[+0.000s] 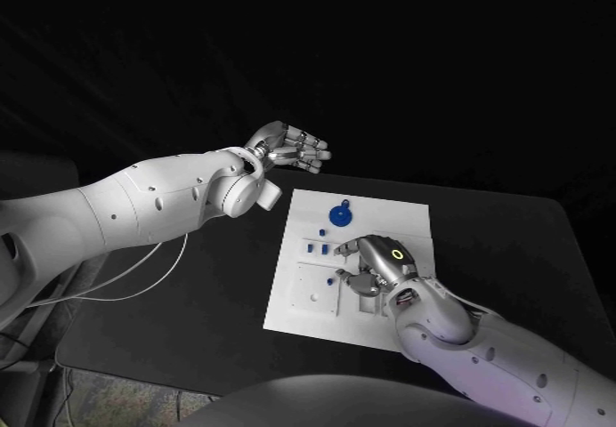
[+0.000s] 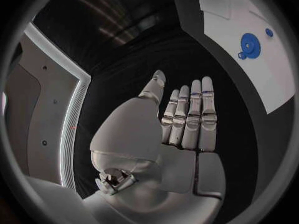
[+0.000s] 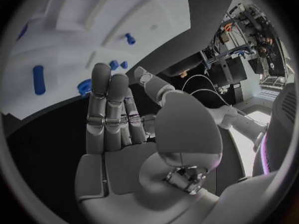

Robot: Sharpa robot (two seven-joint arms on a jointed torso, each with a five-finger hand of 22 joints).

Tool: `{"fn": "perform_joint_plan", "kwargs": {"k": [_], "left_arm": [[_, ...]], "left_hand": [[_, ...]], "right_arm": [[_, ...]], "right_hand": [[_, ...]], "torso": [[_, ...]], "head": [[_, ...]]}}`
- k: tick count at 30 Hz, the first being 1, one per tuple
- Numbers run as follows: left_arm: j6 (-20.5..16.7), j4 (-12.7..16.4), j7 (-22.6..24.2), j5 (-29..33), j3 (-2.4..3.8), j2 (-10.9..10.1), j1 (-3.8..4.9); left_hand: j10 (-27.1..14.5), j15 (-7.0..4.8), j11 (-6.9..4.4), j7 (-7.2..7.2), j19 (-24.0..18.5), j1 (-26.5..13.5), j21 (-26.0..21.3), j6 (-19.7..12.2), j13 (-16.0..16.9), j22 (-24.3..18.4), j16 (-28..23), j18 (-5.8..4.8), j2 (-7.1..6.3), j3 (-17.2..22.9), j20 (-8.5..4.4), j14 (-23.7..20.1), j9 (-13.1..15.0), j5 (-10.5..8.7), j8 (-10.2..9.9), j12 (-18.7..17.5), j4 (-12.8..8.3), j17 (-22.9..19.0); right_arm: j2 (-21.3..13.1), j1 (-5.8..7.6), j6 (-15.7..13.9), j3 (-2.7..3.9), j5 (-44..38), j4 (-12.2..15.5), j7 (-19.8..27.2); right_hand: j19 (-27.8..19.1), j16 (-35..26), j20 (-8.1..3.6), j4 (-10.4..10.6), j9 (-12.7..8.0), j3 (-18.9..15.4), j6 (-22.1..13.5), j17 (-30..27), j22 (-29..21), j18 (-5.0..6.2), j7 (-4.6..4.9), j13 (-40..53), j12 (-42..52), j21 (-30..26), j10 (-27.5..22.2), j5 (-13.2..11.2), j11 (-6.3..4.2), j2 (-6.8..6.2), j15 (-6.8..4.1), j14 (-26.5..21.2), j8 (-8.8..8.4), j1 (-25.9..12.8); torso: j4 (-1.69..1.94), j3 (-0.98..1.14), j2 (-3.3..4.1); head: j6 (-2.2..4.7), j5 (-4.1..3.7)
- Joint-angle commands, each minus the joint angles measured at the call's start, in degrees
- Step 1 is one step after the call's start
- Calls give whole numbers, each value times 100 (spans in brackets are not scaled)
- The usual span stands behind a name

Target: Assemble the parts on the task board

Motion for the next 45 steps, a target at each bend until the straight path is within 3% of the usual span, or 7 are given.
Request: {"fn": "perform_joint_plan", "kwargs": {"k": [1, 7, 11, 17, 28, 39, 45], "left_arm": [[95, 5, 35, 33, 7, -15, 8], [125, 21, 29, 33, 6, -63, 8], [152, 26, 39, 32, 6, -79, 8], [164, 26, 39, 31, 5, -81, 8], [183, 12, 34, 29, 5, -76, 8], [197, 6, 24, 28, 4, -68, 8], [221, 7, 24, 29, 4, -71, 8]], "left_hand": [[-30, 0, -10, 3, 30, -6, 30, -33, 3, -6, -22, 49, 19, -5, -9, -38, -1, -16, -27, 14, 18, -9], [-30, 0, -10, 3, 30, -6, 30, -33, 3, -6, -22, 49, 19, -5, -9, -38, -1, -16, -27, 14, 18, -9], [-28, 0, -11, 2, 30, 3, 32, -30, 2, -14, -23, 50, 1, -11, -9, -34, -1, -15, -28, 12, 6, -7], [-28, 0, -11, 2, 30, 3, 32, -30, 2, -14, -23, 50, 1, -11, -9, -34, -1, -15, -28, 12, 6, -7], [-32, 2, -10, 2, 26, 10, 31, -26, 3, -26, -22, 50, -13, -1, -6, -41, 0, -15, -25, 13, 9, -7], [-33, 3, -9, 5, 23, -7, 31, -31, 3, -33, -22, 49, -12, 0, -4, -45, 0, -15, -27, 15, 25, -7], [-33, 3, -9, 5, 23, -7, 31, -31, 3, -33, -22, 49, -12, 0, -4, -45, 0, -15, -27, 15, 25, -7]], "right_arm": [[-177, -3, -9, 136, 341, 180, 45], [-578, -1, 724, 494, 272, 284, -69], [-692, 0, 1080, 571, 116, 201, -171], [-722, 1, 1354, 607, -20, 64, -224], [-601, 1, 1454, 617, -173, -189, -225], [-448, 3, 1433, 614, -255, -472, -247], [-396, 3, 1457, 607, -284, -567, -253]], "right_hand": [[212, 40, 34, 33, -5, 23, -18, 14, 15, 138, -2, 2, 20, -8, 55, 8, 6, 31, 29, 14, -18, -1], [175, 38, 51, 28, -20, -45, -204, 3, 29, 134, -17, 4, 17, -20, -59, 2, 30, -7, 53, -22, -17, -16], [210, -17, 53, 144, -19, -588, -315, -47, -35, 129, -32, 3, 18, -123, -146, -14, 49, -13, 55, 3, -22, 172], [212, -19, 72, 155, -17, -710, -366, -49, -48, 132, -110, 5, 20, -140, -233, -39, 64, -53, 69, -3, -19, 171], [226, -24, 54, 168, -15, -688, -290, -48, -76, 98, -98, 4, 22, -138, -162, -48, 40, 4, 58, 4, -17, 173], [215, 9, 4, 88, -12, 97, 145, 12, -26, 60, 2, -3, 9, -53, 135, -60, -11, 149, 25, 5, -15, 84], [198, 25, -10, 40, -7, 277, 310, 41, 29, 57, -22, -2, 11, -19, 227, -58, -38, 207, 9, -3, -18, 59]], "torso": [[-11, -2, 0], [-4, -8, -1], [-10, 2, -1], [0, 2, 0], [14, -8, 3], [14, -12, 3], [5, -11, 2]], "head": [[26, -43], [66, -115], [71, -104], [68, -119], [70, -134], [79, -147], [63, -146]]}}
